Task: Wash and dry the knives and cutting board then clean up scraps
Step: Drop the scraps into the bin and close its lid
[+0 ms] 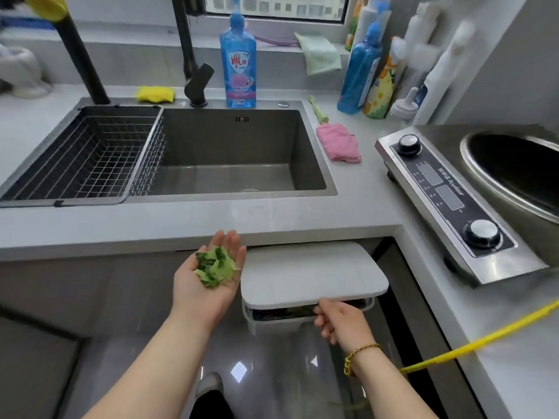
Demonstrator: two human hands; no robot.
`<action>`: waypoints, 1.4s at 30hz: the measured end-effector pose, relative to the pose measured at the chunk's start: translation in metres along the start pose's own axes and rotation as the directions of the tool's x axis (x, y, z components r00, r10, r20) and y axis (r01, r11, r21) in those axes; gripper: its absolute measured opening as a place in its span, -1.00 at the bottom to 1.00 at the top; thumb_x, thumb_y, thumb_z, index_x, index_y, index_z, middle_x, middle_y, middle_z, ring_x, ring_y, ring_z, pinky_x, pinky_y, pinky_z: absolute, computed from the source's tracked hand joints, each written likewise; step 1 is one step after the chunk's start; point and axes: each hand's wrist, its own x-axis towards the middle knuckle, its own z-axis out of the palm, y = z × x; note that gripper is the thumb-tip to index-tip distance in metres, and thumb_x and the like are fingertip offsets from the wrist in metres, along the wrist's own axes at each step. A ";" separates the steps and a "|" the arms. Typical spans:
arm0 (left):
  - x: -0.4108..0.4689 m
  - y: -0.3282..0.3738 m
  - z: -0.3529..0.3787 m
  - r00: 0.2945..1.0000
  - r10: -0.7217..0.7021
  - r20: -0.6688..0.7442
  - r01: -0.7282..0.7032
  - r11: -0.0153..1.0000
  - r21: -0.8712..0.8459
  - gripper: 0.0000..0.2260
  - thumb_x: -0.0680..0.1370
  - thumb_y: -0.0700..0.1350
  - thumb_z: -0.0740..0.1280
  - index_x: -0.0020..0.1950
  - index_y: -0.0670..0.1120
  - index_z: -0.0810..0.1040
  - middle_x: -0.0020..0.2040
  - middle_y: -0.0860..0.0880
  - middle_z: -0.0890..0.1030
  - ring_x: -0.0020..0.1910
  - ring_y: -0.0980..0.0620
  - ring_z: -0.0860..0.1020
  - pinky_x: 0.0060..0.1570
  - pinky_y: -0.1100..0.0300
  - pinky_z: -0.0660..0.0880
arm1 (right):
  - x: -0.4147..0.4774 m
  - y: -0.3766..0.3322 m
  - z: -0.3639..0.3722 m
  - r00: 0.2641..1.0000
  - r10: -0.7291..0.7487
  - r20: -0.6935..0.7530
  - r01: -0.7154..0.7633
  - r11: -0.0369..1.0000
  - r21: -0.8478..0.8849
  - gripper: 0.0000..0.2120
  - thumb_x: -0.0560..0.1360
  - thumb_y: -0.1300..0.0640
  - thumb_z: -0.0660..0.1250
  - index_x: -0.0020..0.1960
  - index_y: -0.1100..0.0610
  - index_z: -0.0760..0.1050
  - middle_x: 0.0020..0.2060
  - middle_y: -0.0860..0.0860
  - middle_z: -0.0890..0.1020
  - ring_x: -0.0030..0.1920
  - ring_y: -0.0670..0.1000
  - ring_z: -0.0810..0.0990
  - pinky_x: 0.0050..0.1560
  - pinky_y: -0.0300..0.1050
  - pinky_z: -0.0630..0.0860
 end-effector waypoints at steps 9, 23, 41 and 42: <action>-0.013 -0.009 -0.016 0.997 0.013 -0.070 -0.010 0.999 0.039 -0.85 0.47 -0.28 0.19 -0.14 -0.23 0.55 -0.35 -0.15 0.66 -0.41 -0.04 0.65 -0.45 0.07 0.59 | 0.016 -0.080 -0.008 0.979 -0.202 0.025 0.203 0.979 -0.037 -0.72 0.57 0.12 0.17 -0.29 0.12 0.47 -0.42 -0.02 0.52 -0.64 -0.20 0.35 -0.59 -0.40 0.27; 0.034 -0.058 -0.020 0.933 -0.099 -0.347 0.178 0.963 0.202 -0.66 0.63 -0.16 -0.05 0.16 -0.28 0.46 -0.16 -0.19 0.51 -0.20 -0.06 0.49 0.22 0.09 0.35 | 0.042 -0.103 -0.012 0.973 -0.220 0.073 0.225 0.971 -0.077 -0.72 0.56 0.07 0.20 -0.30 0.09 0.50 -0.42 -0.05 0.55 -0.63 -0.21 0.38 -0.56 -0.42 0.31; 0.061 -0.088 0.000 0.927 -0.170 -0.333 0.297 0.877 0.378 -0.48 0.63 0.10 -0.11 0.51 -0.15 0.04 0.52 -0.16 0.08 0.51 -0.03 0.04 0.43 0.00 -0.05 | 0.051 -0.101 -0.017 0.964 -0.236 0.120 0.247 0.966 -0.081 -0.73 0.55 0.08 0.22 -0.32 0.08 0.49 -0.58 -0.12 0.53 -0.63 -0.22 0.38 -0.55 -0.44 0.32; 0.062 -0.087 -0.002 0.930 -0.170 -0.325 0.294 0.876 0.383 -0.52 0.64 0.04 -0.10 0.51 -0.16 0.06 0.51 -0.17 0.11 0.50 -0.04 0.06 0.43 0.03 -0.05 | 0.051 -0.102 -0.017 0.964 -0.236 0.123 0.247 0.966 -0.078 -0.73 0.55 0.08 0.22 -0.32 0.08 0.49 -0.60 -0.13 0.54 -0.63 -0.22 0.38 -0.56 -0.44 0.31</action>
